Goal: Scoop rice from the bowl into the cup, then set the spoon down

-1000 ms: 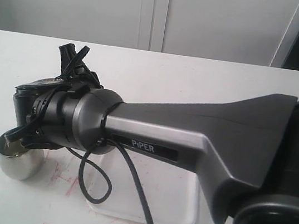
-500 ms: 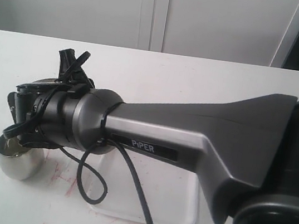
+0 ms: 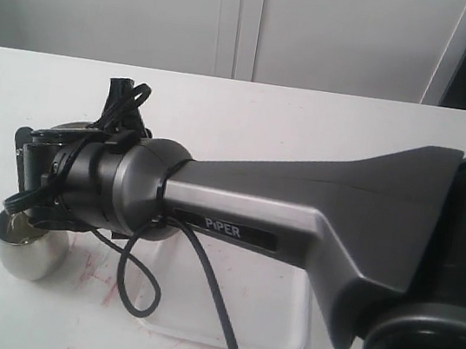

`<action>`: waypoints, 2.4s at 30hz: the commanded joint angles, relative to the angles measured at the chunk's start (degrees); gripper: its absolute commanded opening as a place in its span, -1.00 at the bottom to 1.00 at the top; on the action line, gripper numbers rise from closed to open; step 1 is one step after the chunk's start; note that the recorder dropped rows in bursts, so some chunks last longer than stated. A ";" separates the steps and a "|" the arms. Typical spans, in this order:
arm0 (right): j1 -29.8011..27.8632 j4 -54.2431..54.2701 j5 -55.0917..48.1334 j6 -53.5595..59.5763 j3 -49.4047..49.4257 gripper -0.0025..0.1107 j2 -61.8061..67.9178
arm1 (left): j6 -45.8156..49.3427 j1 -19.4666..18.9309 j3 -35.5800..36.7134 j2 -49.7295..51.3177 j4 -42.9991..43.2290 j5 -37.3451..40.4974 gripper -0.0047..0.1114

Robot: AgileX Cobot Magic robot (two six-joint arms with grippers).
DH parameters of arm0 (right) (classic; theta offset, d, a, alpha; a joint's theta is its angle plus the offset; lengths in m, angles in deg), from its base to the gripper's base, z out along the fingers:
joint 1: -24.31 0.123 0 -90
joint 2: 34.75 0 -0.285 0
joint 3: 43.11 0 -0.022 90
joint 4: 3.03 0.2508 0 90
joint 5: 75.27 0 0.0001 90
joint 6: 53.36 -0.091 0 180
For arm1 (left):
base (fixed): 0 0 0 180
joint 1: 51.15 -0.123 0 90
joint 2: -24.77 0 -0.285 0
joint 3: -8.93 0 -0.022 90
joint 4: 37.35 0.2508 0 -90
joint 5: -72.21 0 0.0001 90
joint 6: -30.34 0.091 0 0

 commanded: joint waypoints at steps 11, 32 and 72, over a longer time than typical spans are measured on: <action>-0.09 2.76 -1.93 -7.41 -0.37 -0.96 -0.22 | 0.20 0.31 0.29 -0.17 -0.62 0.19 -0.67; -0.09 6.18 -2.36 -10.86 -0.27 -0.96 -3.79 | 0.20 0.31 0.29 -0.17 -0.62 0.19 -0.67; 6.27 18.63 -10.95 9.05 2.53 -0.96 -18.19 | 0.20 0.31 0.29 -0.17 -0.62 0.19 -0.67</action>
